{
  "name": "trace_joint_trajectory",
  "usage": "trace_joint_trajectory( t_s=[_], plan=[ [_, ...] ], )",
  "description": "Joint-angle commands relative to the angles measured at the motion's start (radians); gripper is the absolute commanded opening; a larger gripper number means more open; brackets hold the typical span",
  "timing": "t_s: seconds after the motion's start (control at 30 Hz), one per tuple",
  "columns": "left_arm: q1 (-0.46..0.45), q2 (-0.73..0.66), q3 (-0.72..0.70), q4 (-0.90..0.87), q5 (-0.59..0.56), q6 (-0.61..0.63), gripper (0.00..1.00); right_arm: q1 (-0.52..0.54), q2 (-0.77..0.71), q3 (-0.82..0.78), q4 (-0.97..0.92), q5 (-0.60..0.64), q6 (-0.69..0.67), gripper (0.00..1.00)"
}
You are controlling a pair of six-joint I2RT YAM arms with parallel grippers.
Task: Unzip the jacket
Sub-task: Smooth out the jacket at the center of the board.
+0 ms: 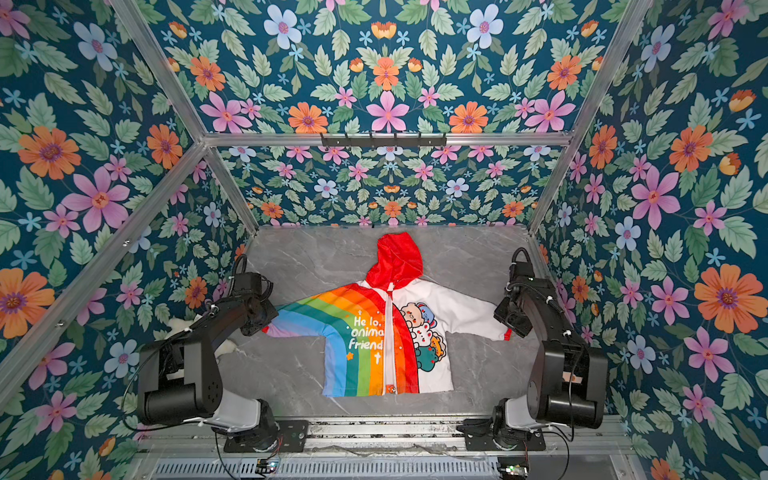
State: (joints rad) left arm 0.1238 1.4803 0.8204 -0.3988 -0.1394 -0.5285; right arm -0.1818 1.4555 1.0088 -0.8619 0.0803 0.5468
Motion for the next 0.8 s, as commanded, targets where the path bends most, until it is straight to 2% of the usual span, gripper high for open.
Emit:
trace_joint_trajectory(
  t_s=[0.0,0.23,0.37,0.77],
  plan=[
    [0.004,-0.002,0.005,-0.018,-0.02,-0.004,0.0,-0.012,0.013,-0.001,0.0,-0.021,0.002,0.52],
    [0.005,-0.004,0.01,-0.017,-0.013,0.001,0.0,-0.016,0.083,0.009,0.029,-0.063,0.004,0.47],
    [0.01,-0.006,0.011,-0.017,-0.008,0.001,0.0,-0.023,0.125,0.029,0.024,-0.041,-0.001,0.44],
    [0.011,0.003,0.011,-0.015,0.003,0.003,0.0,-0.031,0.23,0.03,0.068,-0.09,-0.005,0.43]
  ],
)
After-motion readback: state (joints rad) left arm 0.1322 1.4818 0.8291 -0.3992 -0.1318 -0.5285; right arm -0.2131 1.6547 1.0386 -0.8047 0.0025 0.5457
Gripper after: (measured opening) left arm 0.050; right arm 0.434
